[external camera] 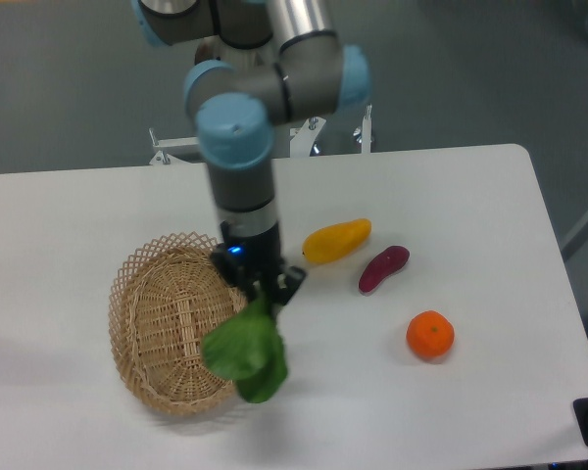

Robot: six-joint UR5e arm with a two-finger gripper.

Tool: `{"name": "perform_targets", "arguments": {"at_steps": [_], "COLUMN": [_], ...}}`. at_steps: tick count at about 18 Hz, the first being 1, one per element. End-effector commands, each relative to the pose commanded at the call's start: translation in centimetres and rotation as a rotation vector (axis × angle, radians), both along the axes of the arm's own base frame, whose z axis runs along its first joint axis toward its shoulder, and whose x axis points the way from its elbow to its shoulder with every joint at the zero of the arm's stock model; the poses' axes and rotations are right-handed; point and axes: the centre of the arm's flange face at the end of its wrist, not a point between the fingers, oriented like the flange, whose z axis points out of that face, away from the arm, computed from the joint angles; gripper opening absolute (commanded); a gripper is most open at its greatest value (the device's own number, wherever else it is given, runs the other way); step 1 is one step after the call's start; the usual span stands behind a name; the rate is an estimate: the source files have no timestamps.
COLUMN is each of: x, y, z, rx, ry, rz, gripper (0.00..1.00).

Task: Pick up the green vegetable from the basket
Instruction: 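Lift the bok choy out of the basket toward the tangerine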

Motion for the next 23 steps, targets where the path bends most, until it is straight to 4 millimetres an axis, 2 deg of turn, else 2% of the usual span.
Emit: {"name": "perform_targets", "arguments": {"at_steps": [5,11,23], "x": [-4.5,-6.9,-7.1], "y": [-5.2,-8.3,-8.5], "z": [1.1,1.3,1.5], "rx": [-0.072,-0.115,-0.115], "ry": [0.003,-0.001,0.007], "rz": [-0.047,-0.086,-0.091], "gripper": [0.36,0.36,0.36]}}
